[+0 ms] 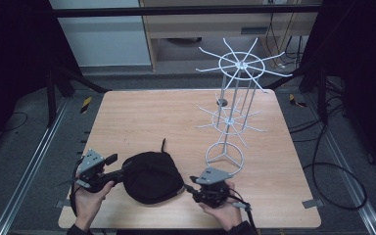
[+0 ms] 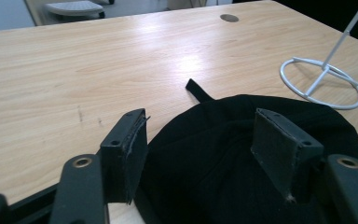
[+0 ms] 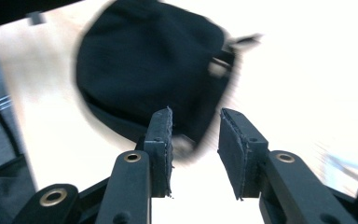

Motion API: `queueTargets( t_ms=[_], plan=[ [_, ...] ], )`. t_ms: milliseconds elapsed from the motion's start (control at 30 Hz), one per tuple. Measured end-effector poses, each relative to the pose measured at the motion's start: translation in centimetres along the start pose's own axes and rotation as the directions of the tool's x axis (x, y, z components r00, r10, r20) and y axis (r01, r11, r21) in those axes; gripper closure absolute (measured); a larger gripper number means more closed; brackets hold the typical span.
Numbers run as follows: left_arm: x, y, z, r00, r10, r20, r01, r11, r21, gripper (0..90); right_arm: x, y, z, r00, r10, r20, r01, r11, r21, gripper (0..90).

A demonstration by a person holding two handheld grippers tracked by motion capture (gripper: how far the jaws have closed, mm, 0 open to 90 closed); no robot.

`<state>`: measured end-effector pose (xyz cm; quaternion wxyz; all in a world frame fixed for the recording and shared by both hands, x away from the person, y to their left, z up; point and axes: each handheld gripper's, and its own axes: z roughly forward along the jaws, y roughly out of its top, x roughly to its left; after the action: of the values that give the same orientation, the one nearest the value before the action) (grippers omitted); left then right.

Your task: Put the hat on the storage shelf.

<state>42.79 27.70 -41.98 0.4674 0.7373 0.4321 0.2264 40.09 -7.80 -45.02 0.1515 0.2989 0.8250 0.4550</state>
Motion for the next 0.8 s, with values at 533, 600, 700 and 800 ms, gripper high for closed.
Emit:
queueTargets(
  t_ms=[533, 600, 700, 800],
  plan=[
    [0.3, 0.9, 3.0, 0.9849, 0.115, 0.130, -0.129, 0.9858, 0.107, 31.0, -8.3, -5.4, -8.2, 0.9485, 0.189, 0.254, -0.173, 0.981, -0.087, 53.7],
    [0.1, 1.0, 3.5, 0.9831, 0.135, 0.124, -0.150, 0.9813, 0.121, 30.8, -8.9, -5.9, -8.8, 0.9398, 0.203, 0.275, -0.185, 0.979, -0.089, 52.2],
    [0.0, 1.1, 3.9, 0.9767, 0.149, 0.154, -0.171, 0.9753, 0.140, 29.7, -9.8, -6.7, -9.5, 0.9219, 0.229, 0.312, -0.207, 0.973, -0.103, 49.3],
    [-0.2, 1.2, 4.1, 0.9662, 0.175, 0.190, -0.205, 0.9663, 0.155, 28.8, -10.5, -7.3, -9.7, 0.9114, 0.242, 0.333, -0.222, 0.970, -0.100, 48.3]
  ],
)
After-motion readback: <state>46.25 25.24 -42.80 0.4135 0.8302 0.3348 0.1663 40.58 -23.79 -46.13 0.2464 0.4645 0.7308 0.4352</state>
